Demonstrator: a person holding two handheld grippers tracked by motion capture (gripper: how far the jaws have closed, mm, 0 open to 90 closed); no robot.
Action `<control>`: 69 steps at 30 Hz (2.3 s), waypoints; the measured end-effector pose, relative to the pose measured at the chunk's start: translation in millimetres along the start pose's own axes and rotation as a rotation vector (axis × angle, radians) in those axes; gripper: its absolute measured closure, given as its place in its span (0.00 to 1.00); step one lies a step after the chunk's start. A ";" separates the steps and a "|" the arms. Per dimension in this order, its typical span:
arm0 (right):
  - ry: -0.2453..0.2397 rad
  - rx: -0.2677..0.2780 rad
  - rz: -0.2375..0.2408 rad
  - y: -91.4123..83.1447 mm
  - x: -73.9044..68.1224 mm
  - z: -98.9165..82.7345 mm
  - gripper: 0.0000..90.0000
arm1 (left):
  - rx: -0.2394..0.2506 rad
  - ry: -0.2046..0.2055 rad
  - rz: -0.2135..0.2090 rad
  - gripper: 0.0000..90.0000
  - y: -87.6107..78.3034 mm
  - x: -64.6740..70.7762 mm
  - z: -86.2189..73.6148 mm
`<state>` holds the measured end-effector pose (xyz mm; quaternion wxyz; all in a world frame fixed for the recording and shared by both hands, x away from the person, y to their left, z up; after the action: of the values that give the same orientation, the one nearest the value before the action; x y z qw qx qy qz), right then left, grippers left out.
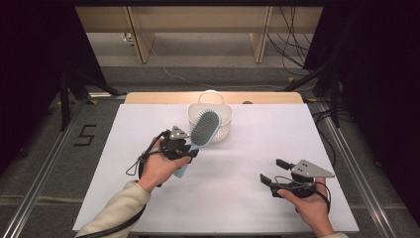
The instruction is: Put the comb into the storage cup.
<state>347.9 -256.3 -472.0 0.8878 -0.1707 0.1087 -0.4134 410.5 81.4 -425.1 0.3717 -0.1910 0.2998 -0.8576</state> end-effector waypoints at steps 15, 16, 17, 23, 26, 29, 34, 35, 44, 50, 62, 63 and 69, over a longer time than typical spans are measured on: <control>0.003 -0.004 -0.002 0.0 0.2 -0.4 0.20 | 0.033 0.003 0.001 0.77 -0.3 1.8 9.6; 0.003 -0.004 -0.003 0.1 0.2 -0.4 0.20 | 0.034 0.002 0.000 0.77 0.0 1.9 10.2; 0.003 -0.005 -0.003 0.1 0.2 -0.4 0.20 | 0.033 0.004 0.000 0.77 0.1 1.6 10.8; 0.007 -0.001 -0.004 0.4 0.6 -0.6 0.20 | 0.047 0.008 0.011 0.77 -0.8 0.6 15.4; 0.006 -0.001 -0.004 0.2 0.5 -0.5 0.20 | 0.058 0.008 0.010 0.77 -1.5 0.9 18.0; 0.006 -0.003 -0.002 0.2 0.3 -0.4 0.20 | 0.063 0.011 0.014 0.77 -2.0 1.1 19.9; 0.008 0.000 -0.004 0.4 0.5 -0.5 0.20 | 0.074 0.010 0.014 0.77 -2.1 0.9 23.1; 0.008 -0.001 -0.003 0.3 0.6 -0.5 0.20 | 0.075 0.009 0.015 0.77 -2.1 1.0 23.6; 0.007 -0.001 -0.003 0.2 0.5 -0.5 0.20 | 0.088 0.013 0.018 0.77 -3.0 1.1 28.1; 0.006 -0.001 -0.003 0.2 0.4 -0.4 0.20 | 0.095 0.014 0.018 0.77 -3.9 0.9 31.5; 0.004 0.001 -0.002 0.2 0.4 -0.4 0.20 | 0.109 0.013 0.018 0.77 -5.6 1.3 37.0; 0.004 0.001 -0.002 0.3 0.4 -0.4 0.20 | 0.111 0.013 0.020 0.77 -5.6 1.3 37.4; 0.004 0.001 -0.001 0.2 0.4 -0.4 0.20 | 0.117 0.010 0.024 0.77 -6.2 0.7 40.2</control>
<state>348.2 -256.5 -472.4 0.8874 -0.1696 0.1103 -0.4142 429.0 69.3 -390.9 0.3910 -0.1608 0.2532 -0.8702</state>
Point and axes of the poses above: each handheld gripper's, and its own axes: y roughly forward along the jaws, z roughly out of its top, x roughly to its right, the point moved 3 cm from there along y, roughly forward along the jaws, and after that the axes turned 2 degrees about -z, right-handed, at the moved point
